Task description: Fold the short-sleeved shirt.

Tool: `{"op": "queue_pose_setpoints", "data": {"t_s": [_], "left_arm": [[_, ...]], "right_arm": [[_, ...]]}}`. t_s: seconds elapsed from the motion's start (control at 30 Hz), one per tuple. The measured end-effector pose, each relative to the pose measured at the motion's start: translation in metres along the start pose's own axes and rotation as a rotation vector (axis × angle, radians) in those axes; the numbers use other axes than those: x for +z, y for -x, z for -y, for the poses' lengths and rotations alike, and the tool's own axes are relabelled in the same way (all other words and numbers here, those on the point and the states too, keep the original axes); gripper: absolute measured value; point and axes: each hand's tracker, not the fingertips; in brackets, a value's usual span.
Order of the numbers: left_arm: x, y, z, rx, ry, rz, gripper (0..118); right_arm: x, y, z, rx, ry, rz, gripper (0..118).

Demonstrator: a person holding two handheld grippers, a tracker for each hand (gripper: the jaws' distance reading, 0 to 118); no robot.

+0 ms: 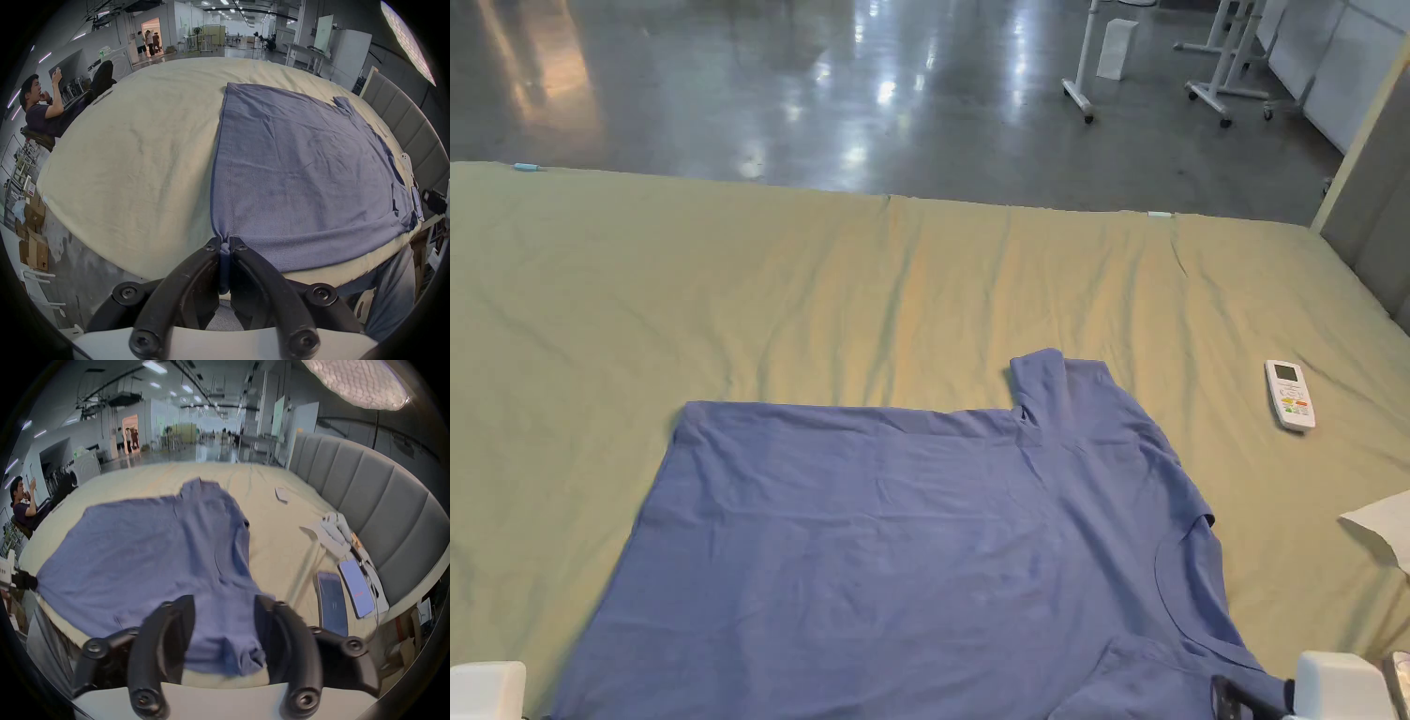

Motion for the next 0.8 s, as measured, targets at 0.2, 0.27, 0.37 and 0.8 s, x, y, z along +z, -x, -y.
{"op": "queue_pose_setpoints", "data": {"t_s": [0.2,0.27,0.37,0.8], "left_arm": [[-0.007,-0.002,0.0,-0.004,0.011,-0.008,7],[-0.011,0.0,0.001,-0.006,0.016,-0.01,7],[-0.009,-0.002,0.002,-0.003,0.018,-0.01,7],[0.006,0.0,-0.004,0.043,-0.079,0.014,7]], "right_arm": [[-0.018,-0.003,0.03,0.029,0.119,0.04,72],[-0.023,0.001,0.033,0.021,0.17,0.036,57],[-0.037,0.005,0.045,0.025,0.218,0.021,46],[-0.012,-0.001,0.029,-0.016,0.13,-0.036,7]]}}
